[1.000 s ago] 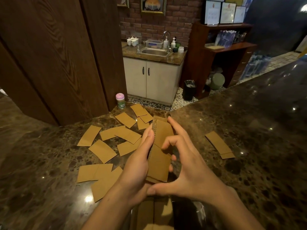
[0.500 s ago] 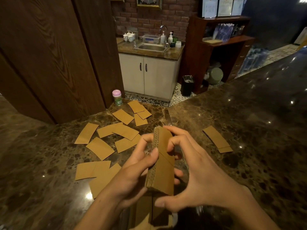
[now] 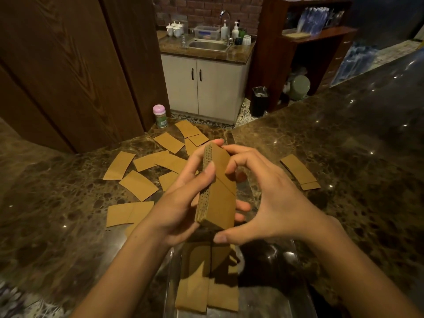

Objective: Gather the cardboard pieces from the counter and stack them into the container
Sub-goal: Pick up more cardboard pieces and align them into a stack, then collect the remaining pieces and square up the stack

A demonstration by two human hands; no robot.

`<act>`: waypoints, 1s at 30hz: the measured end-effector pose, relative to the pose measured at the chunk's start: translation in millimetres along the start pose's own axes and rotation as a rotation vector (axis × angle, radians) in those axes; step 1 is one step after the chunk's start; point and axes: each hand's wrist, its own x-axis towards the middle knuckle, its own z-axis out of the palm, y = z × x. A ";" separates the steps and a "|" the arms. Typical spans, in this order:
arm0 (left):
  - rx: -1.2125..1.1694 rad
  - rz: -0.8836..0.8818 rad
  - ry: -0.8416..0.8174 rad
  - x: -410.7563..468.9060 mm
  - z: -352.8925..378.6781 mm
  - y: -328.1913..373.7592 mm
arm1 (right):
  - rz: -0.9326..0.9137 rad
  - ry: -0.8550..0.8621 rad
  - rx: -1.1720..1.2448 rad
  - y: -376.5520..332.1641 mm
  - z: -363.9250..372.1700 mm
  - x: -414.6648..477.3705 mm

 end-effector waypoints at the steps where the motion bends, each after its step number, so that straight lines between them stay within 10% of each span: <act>1: 0.001 -0.006 0.001 -1.1 -0.2 -1.1 | 0.001 -0.005 -0.005 -0.1 1.9 -1.5; 11: 0.035 -0.070 0.128 -19.7 5.5 -18.6 | 0.040 -0.116 0.019 -4.9 8.6 -13.6; 17: 0.860 -0.022 0.313 -64.6 -16.3 -31.8 | 0.351 -0.484 0.120 14.1 -16.1 -61.5; 24: 1.745 -0.102 -0.023 -105.6 -46.3 -65.0 | 0.516 -0.943 -0.250 20.3 6.7 -77.7; 30: 1.793 -0.318 -0.199 -101.6 -54.5 -78.8 | 0.432 -0.902 -0.662 36.1 62.3 -82.5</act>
